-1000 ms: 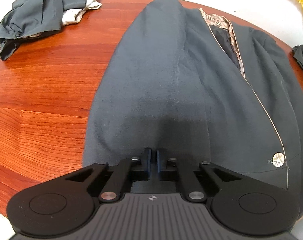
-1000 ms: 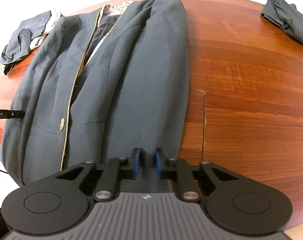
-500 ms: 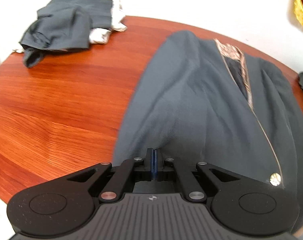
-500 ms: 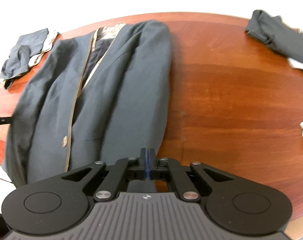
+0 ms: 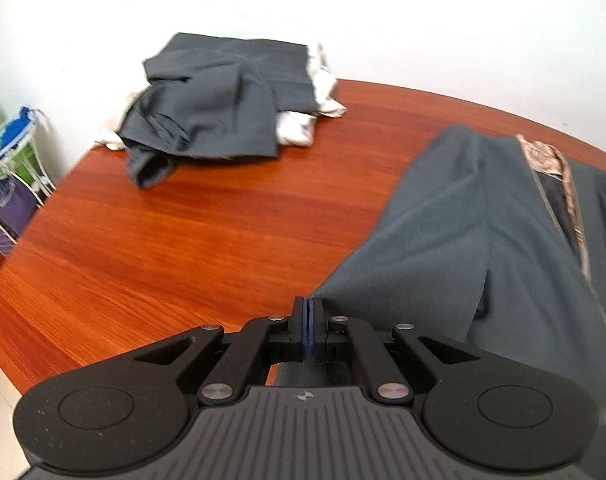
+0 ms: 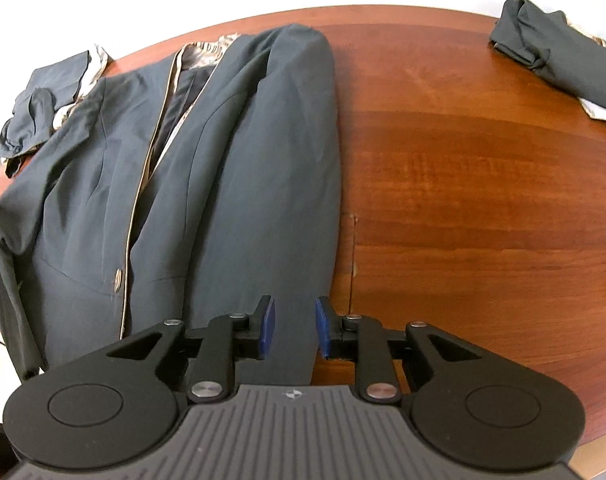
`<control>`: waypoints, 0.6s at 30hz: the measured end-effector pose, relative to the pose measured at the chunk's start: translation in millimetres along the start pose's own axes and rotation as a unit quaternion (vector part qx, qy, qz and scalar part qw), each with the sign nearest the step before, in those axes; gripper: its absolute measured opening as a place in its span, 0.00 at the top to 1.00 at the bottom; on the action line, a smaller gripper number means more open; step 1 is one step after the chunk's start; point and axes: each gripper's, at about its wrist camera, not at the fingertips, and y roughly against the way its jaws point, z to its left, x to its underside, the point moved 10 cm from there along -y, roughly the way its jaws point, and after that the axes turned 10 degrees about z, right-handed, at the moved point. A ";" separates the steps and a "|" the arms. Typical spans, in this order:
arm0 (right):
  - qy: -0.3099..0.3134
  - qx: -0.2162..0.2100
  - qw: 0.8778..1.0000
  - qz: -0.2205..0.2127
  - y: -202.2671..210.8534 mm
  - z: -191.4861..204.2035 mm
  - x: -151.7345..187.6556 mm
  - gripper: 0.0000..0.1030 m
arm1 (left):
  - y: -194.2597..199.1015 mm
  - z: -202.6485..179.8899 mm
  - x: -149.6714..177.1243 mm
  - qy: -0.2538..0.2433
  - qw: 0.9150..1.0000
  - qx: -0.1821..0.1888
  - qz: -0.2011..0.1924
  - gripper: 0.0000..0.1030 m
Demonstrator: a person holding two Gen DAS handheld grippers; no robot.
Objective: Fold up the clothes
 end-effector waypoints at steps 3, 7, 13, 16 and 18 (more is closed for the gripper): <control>0.001 0.004 1.000 0.005 -3.7 0.7 2.0 0.71 | -4.5 17.4 -14.6 -0.002 1.000 -0.017 -0.005 0.99; 0.000 0.009 1.000 0.010 -6.9 -0.2 2.9 0.66 | -17.5 37.9 -38.7 -0.006 0.999 -0.036 -0.006 0.99; 0.000 0.017 1.000 0.010 -10.7 2.2 3.0 0.43 | -36.8 44.8 -43.7 -0.007 0.999 -0.043 0.026 0.95; -0.003 0.016 1.000 0.009 -14.2 4.4 2.9 0.36 | -32.2 40.7 -36.9 0.002 0.999 -0.026 0.028 0.84; -0.007 0.015 1.000 0.008 -15.3 4.8 2.9 0.32 | -25.1 35.2 -31.8 0.004 1.000 -0.011 0.024 0.72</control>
